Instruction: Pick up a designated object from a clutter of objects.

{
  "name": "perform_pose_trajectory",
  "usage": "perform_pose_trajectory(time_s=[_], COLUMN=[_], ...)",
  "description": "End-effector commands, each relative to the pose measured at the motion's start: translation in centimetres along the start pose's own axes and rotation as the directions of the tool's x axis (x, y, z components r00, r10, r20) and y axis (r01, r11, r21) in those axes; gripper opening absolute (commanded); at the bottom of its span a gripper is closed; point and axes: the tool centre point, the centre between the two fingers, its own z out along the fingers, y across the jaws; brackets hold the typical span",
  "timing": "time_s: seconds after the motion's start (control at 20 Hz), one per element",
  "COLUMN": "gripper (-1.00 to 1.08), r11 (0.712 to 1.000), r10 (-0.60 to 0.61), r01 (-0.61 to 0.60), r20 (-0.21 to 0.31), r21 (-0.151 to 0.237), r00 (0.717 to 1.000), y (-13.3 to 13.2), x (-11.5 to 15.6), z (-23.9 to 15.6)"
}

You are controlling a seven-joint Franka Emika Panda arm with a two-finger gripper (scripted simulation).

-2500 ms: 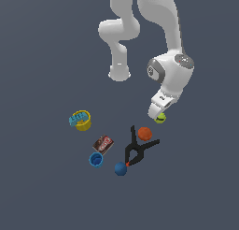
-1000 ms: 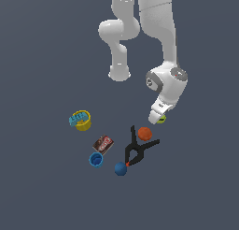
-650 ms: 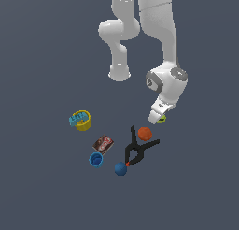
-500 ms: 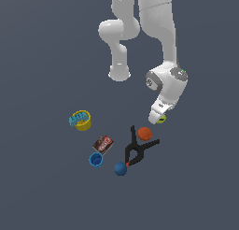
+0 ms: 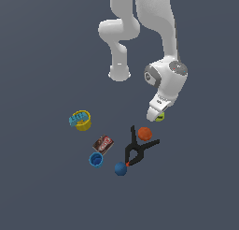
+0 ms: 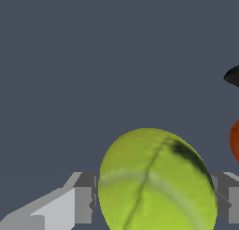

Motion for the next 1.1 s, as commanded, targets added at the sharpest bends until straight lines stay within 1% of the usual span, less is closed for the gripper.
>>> perform_pose_trajectory(time_s=[0.0,0.3,1.05], gripper=[-1.0,-1.0,-1.0], r11=[1.0,1.0,1.0], r10=[0.0,-0.001,-0.003], r01=[0.0,0.001,0.003], r20=[-0.002,-0.002,-0.005], r21=[-0.001,0.001,0.005], r00=[1.0,1.0,1.0], y=[0.8,3.2,10.6], x=[-0.3,-1.3,-4.2], z=[-1.5,-6.4,-21.0])
